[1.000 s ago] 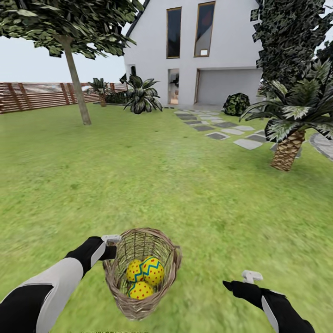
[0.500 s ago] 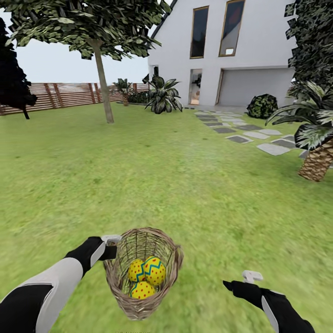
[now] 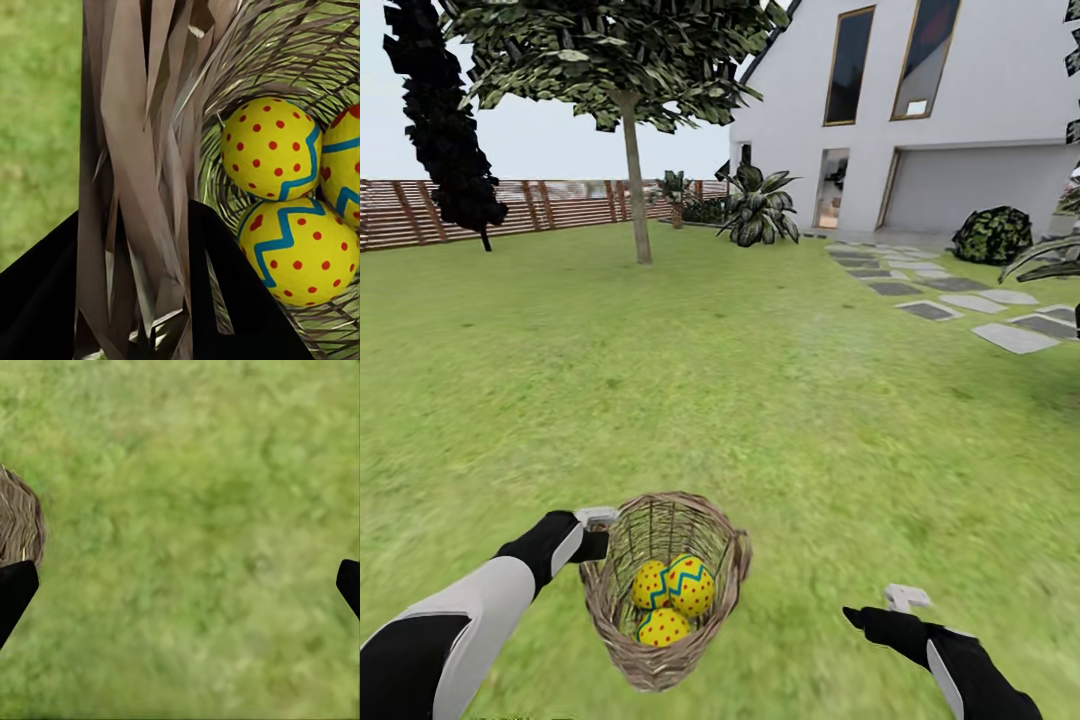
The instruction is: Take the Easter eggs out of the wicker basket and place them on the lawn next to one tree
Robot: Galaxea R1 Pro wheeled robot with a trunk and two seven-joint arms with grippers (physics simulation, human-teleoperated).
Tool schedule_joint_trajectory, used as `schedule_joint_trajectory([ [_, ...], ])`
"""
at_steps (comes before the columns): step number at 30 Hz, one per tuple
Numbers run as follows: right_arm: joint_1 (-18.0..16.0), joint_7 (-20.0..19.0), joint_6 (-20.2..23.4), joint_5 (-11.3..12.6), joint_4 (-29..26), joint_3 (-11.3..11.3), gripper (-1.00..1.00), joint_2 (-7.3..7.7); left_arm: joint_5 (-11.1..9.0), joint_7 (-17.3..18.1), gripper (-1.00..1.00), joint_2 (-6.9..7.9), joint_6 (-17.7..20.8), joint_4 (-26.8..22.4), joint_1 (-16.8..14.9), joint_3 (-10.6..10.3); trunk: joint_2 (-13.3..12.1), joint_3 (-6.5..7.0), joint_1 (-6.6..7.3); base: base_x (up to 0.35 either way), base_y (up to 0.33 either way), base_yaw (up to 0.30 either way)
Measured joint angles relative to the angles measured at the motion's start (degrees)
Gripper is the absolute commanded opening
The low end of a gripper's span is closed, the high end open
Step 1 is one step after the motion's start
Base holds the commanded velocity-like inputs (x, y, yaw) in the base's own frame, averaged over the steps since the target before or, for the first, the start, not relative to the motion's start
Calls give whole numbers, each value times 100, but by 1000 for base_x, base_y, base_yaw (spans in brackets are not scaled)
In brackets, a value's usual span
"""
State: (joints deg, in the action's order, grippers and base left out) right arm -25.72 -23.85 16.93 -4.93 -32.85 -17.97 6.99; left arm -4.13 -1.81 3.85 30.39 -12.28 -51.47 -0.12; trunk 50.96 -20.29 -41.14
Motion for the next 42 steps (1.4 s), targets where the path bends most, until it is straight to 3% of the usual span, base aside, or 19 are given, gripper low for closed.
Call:
schedule_joint_trajectory([
  [8,0,73,-67,5,35,1,100,-6,-8,0,-100,2,1,-1,0,7,-322,144,174,104,15,284],
  [11,1,706,-779,-55,639,28,100,-28,5,0,-100,2,1,0,0,-2,-442,197,240,0,0,284],
  [12,0,825,-969,-117,793,32,100,-30,5,0,-100,2,0,0,0,-1,-482,216,262,0,0,284],
  [14,1,1117,-1501,-635,1218,25,100,-49,-3,0,-100,2,-1,0,0,4,-562,251,306,0,0,284],
  [17,3,1380,-1904,-898,1664,18,100,-88,19,-1,-100,2,0,0,-1,-7,-683,305,372,0,0,188],
  [25,28,1434,-2102,-990,2512,22,100,-210,11,58,-100,-6,9,5,0,-29,-1004,449,548,0,0,8],
  [26,46,1430,-2211,-1061,2726,24,100,-215,13,199,-100,-2,14,8,0,-59,-1044,467,570,0,0,0],
  [29,216,1427,-3062,-1084,3326,26,100,-219,-55,304,-100,0,15,-6,-2,45,-1164,521,636,0,0,0],
  [31,318,1419,-3157,-1087,3420,21,100,-219,42,297,-100,1,15,2,0,-30,-1245,557,680,0,0,0],
  [39,512,1404,-3162,-1064,3481,19,100,-237,8,304,-100,9,14,0,0,-3,-1567,702,856,0,0,0],
  [42,518,1402,-3143,-1055,3506,20,100,-343,-7,305,-100,22,14,-3,-1,17,-1688,756,922,0,0,0],
])
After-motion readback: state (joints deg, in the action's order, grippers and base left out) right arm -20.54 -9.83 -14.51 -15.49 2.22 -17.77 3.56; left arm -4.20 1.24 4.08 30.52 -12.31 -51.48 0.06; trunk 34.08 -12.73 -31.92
